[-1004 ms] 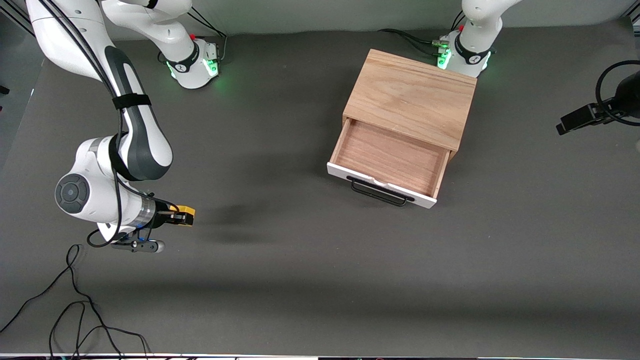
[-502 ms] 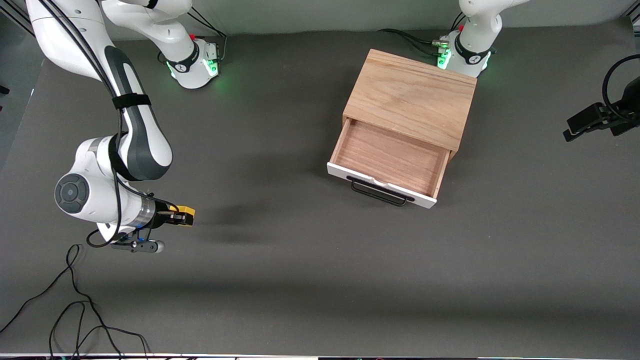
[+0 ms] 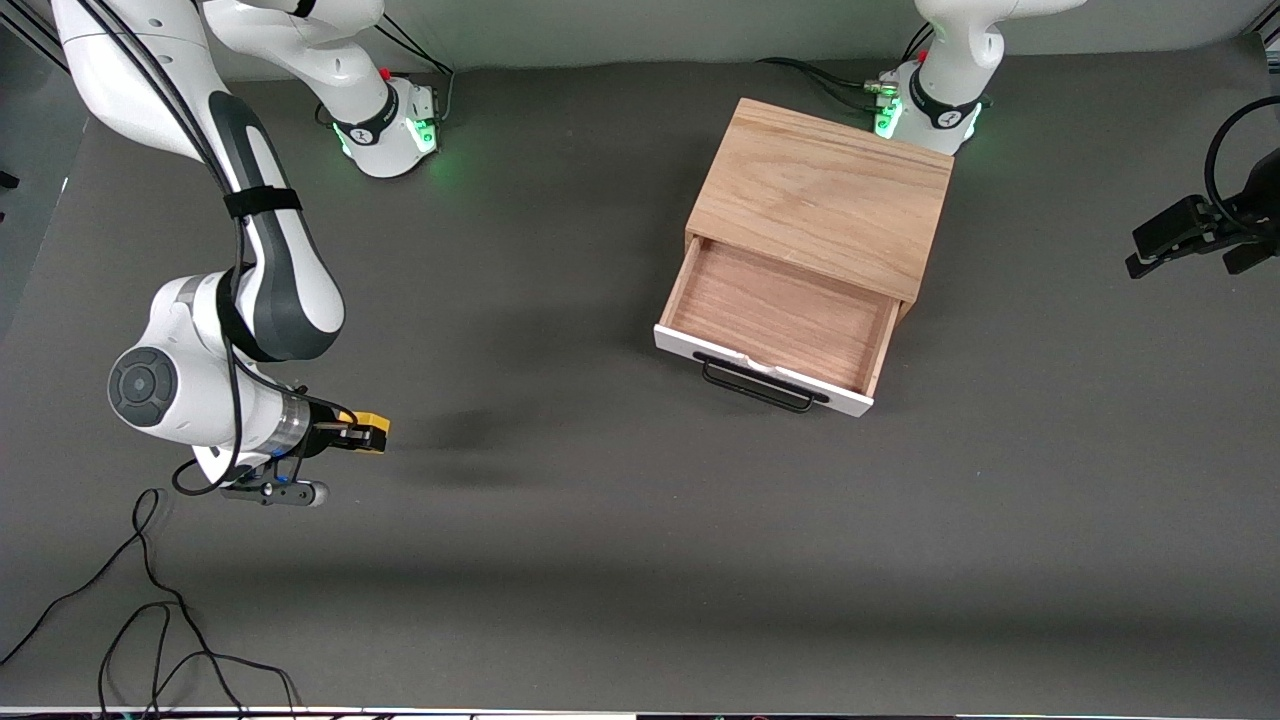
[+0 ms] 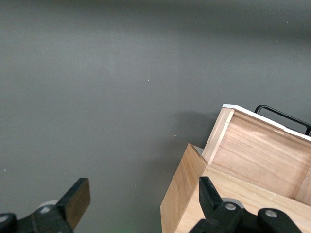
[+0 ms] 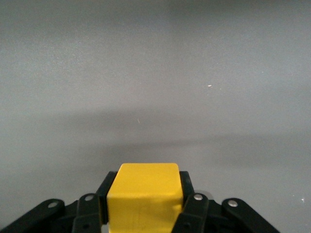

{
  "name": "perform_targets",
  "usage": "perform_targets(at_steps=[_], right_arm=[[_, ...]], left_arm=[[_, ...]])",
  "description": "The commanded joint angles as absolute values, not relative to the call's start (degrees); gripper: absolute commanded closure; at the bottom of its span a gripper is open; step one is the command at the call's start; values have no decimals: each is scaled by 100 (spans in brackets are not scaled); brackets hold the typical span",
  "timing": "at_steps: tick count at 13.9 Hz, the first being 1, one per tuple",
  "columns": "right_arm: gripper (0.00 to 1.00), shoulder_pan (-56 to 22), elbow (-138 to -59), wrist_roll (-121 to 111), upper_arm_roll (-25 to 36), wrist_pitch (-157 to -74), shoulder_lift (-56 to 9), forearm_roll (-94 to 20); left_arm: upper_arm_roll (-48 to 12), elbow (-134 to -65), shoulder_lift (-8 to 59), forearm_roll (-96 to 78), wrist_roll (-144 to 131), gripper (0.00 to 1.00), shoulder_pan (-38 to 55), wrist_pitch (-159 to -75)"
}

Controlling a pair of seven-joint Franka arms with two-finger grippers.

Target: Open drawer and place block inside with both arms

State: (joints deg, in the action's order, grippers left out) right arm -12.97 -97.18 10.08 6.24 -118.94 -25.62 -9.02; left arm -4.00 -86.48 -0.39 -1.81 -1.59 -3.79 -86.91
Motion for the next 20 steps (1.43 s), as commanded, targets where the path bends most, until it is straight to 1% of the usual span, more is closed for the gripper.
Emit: perform_targets(at_steps=[1, 3, 6, 9, 13, 17, 20], right_arm=[[82, -1345, -9510, 1134, 659, -11725, -2584, -967], [82, -1388, -9422, 1396, 633, -11663, -2584, -993], [82, -1949, -8931, 2325, 633, -11435, -2654, -1020], [82, -2529, -8448, 3511, 624, -11443, -2786, -1037], [82, -3346, -7254, 5182, 536, -11435, -3277, -1046], [82, -4331, -6409, 6335, 536, -11487, -3585, -1011], [82, -4964, -5995, 6811, 536, -11522, -3971, -958]], left_arm=[[-272, -9078, -351, -176, 132, 0, -273, -9016], [-281, -9176, -404, -176, 141, 0, -264, -9088], [-255, -9088, -352, -176, 114, 0, -98, -9070], [-53, -9070, -343, -167, 114, 0, 140, -9053], [-62, -9088, -352, -158, 132, 0, 88, -8991], [-97, -9097, -360, 34, 123, 0, 132, -8921], [-97, -9088, -352, 35, 61, 0, 132, -8921]])
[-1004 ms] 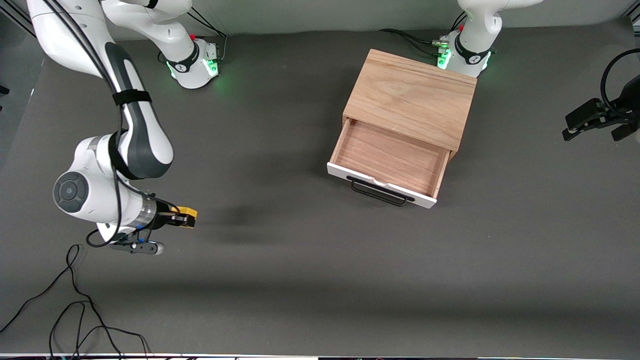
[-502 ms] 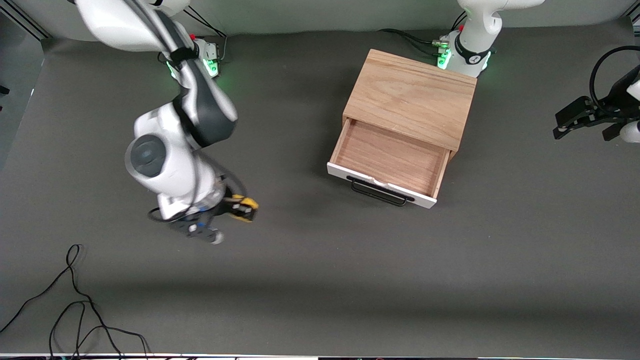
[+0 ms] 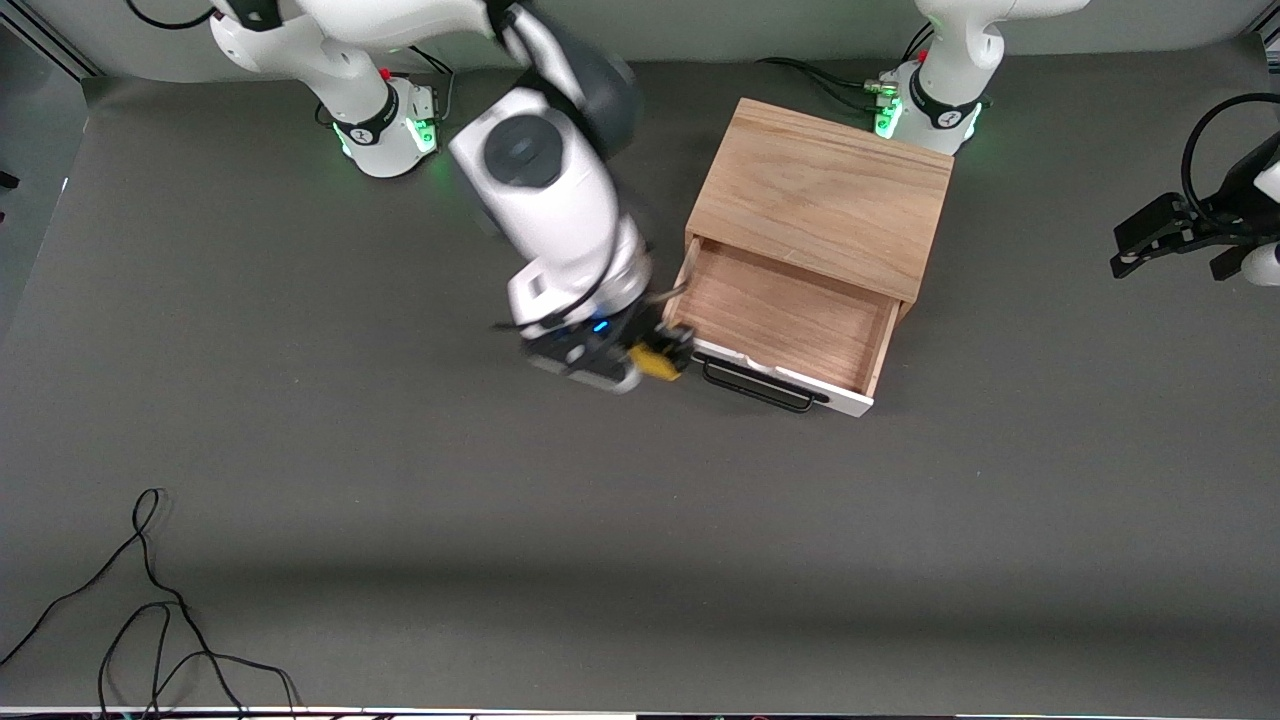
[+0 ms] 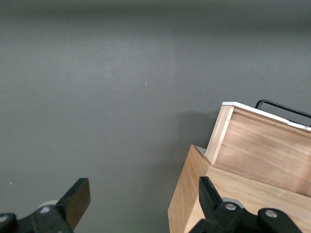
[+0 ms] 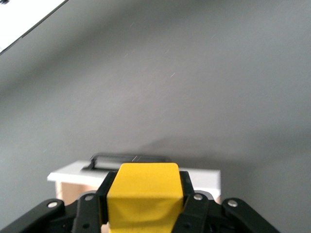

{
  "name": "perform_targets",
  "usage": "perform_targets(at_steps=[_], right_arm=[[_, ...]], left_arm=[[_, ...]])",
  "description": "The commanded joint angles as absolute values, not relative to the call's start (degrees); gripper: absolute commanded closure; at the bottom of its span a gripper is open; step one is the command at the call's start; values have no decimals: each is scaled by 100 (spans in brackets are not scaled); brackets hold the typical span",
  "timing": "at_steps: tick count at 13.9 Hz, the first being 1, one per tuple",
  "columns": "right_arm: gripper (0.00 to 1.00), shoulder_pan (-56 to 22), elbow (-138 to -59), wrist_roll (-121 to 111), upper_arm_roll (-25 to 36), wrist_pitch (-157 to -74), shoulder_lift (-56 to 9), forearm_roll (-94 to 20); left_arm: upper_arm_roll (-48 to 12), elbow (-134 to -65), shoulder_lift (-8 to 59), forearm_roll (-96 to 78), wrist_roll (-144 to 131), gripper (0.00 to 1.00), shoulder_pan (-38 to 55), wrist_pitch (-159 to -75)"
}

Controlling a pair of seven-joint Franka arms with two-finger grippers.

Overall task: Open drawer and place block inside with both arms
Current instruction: 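Carry the yellow cube with the right gripper over the open drawer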

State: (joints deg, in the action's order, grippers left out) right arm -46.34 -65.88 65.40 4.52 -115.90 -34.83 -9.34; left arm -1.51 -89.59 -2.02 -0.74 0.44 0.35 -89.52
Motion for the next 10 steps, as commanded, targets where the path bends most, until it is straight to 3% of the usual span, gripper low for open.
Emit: perform_targets(at_steps=[1, 10], right_arm=[[82, -5192, -5994, 6812, 554, -11592, -4086, -932], [82, -5748, -6038, 7453, 554, -11971, -4869, -606]], left_arm=[[-97, -9088, -352, 35, 62, 0, 123, -8921], [-97, -9167, -281, 35, 149, 0, 114, -8886]])
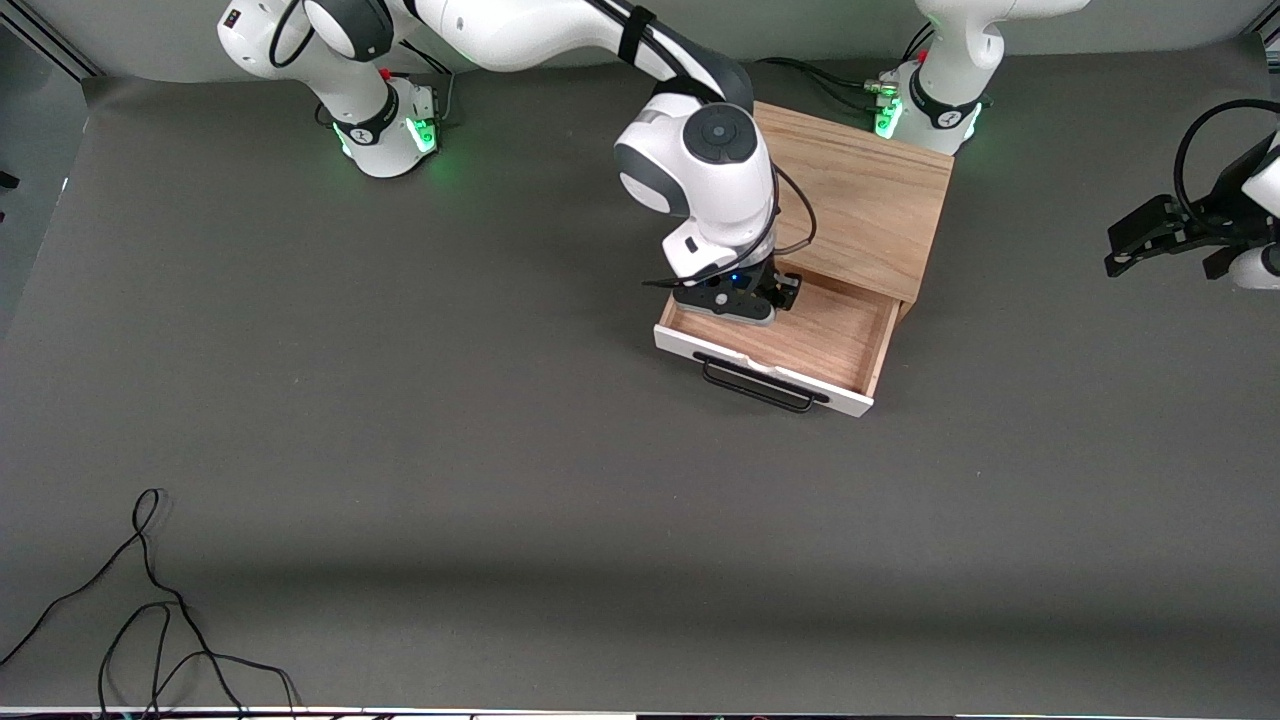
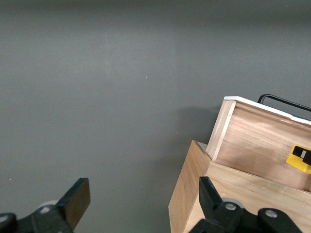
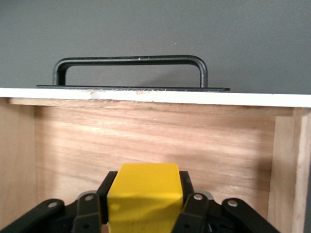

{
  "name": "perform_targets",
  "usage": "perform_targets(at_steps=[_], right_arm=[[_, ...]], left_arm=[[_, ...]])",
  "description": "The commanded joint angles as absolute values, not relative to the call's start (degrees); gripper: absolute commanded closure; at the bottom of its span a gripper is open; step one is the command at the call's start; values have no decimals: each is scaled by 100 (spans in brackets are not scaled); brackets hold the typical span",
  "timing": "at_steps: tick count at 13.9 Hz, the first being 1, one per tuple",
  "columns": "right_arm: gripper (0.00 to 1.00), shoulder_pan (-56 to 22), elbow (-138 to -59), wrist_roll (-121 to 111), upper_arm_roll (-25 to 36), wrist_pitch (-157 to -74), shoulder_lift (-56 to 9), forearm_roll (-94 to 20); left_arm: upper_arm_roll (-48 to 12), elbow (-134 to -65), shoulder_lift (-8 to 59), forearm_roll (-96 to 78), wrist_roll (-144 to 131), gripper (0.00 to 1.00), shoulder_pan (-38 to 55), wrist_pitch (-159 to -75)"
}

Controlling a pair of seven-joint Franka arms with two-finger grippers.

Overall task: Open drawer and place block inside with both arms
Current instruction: 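Carry the yellow cube with the right gripper over the open drawer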

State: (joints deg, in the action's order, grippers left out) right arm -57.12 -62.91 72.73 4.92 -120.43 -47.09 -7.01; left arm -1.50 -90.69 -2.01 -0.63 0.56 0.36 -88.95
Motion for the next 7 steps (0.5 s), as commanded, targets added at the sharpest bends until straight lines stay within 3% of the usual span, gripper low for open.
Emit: perform_targets(at_steps=[1, 5, 6, 7], right_arm=[[82, -5774, -6047, 7462, 554, -11971, -4887, -598], [79, -5792, -6064, 7488, 562, -11997, -5036, -598], [56, -5792, -6064, 7488, 562, -11997, -5036, -598], [1, -5801, -6064, 7523, 571, -11997, -5027, -589]], left_arm=[[-97, -9158, -281, 35, 176, 0, 106, -8903], [-97, -9123, -211, 35, 193, 0, 88, -8921], [-97, -9114, -220, 44, 193, 0, 97, -8938], [-97, -9114, -220, 44, 185, 0, 97, -8938]])
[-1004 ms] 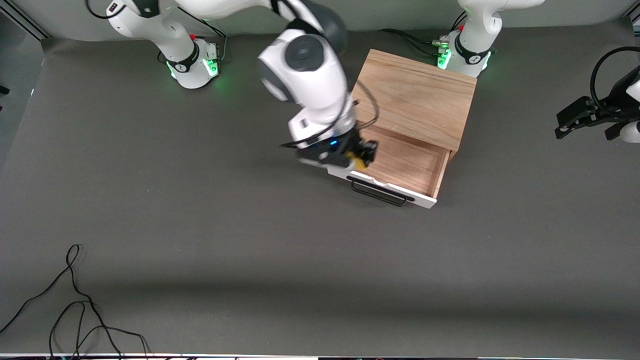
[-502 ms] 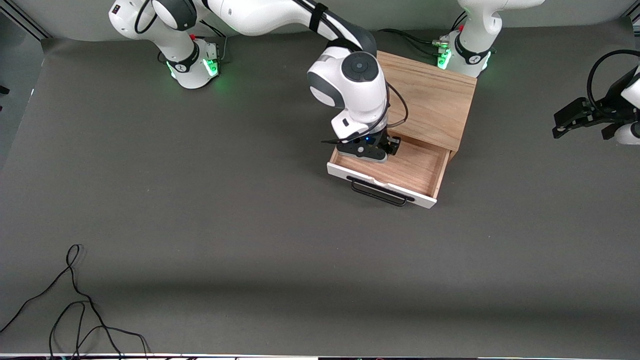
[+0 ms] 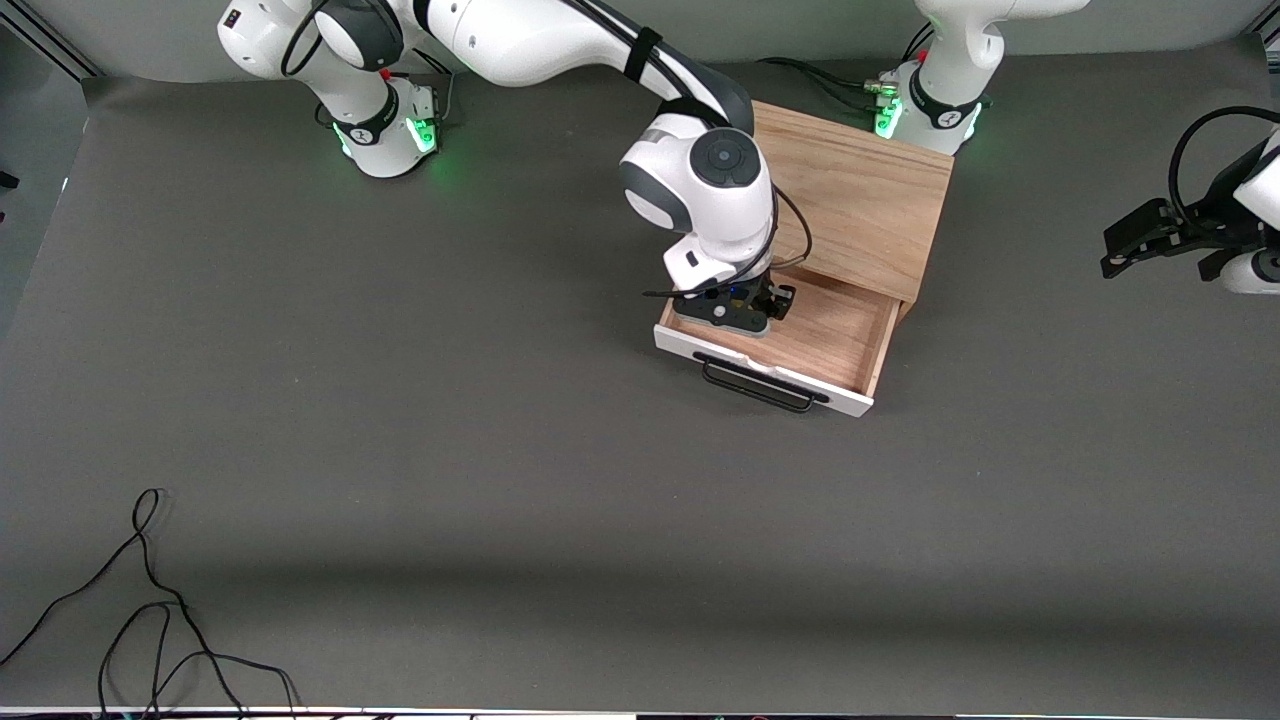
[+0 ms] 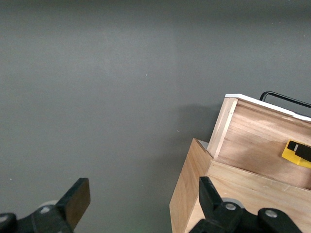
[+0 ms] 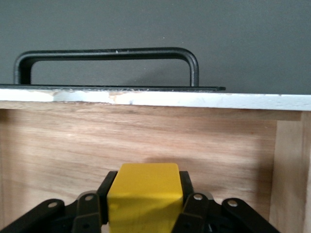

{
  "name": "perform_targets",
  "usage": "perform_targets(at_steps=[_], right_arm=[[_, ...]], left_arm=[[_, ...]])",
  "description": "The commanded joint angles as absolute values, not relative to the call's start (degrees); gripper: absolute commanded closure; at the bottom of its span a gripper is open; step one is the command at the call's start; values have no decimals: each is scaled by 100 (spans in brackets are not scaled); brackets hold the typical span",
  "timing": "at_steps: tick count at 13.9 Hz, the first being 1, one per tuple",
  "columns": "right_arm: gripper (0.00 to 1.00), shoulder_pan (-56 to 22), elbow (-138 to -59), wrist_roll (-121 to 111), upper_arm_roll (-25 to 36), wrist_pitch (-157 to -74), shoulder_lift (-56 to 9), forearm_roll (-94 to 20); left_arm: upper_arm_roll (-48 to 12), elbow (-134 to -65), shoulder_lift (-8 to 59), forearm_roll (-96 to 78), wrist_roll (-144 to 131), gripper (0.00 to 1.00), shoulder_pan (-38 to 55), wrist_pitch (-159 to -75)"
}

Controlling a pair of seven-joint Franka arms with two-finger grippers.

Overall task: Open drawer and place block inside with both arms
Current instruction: 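Carry the yellow cube with the right gripper over the open drawer, then lower the cube into the drawer and open the right gripper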

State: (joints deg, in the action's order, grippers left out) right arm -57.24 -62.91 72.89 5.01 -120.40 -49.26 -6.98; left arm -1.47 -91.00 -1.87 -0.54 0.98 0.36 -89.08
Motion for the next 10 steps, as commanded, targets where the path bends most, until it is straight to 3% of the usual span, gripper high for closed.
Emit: perform_targets(at_steps=[1, 5, 7, 10], right_arm=[[0, -5801, -6038, 7671, 571, -11997, -5019, -511], [0, -5792, -6003, 7822, 571, -11927, -4756, -431], [0, -5617, -6020, 7744, 589, -11822, -4318, -431], [0, -4469, -6195, 6817, 187, -10954, -3457, -474]], left_arm=[[-88, -9123, -220, 44, 167, 0, 97, -8904], [-97, -9158, -211, 53, 158, 0, 105, -8929], [-97, -9228, -202, 61, 150, 0, 105, -8982], [-97, -9299, -202, 97, 141, 0, 114, -9026]])
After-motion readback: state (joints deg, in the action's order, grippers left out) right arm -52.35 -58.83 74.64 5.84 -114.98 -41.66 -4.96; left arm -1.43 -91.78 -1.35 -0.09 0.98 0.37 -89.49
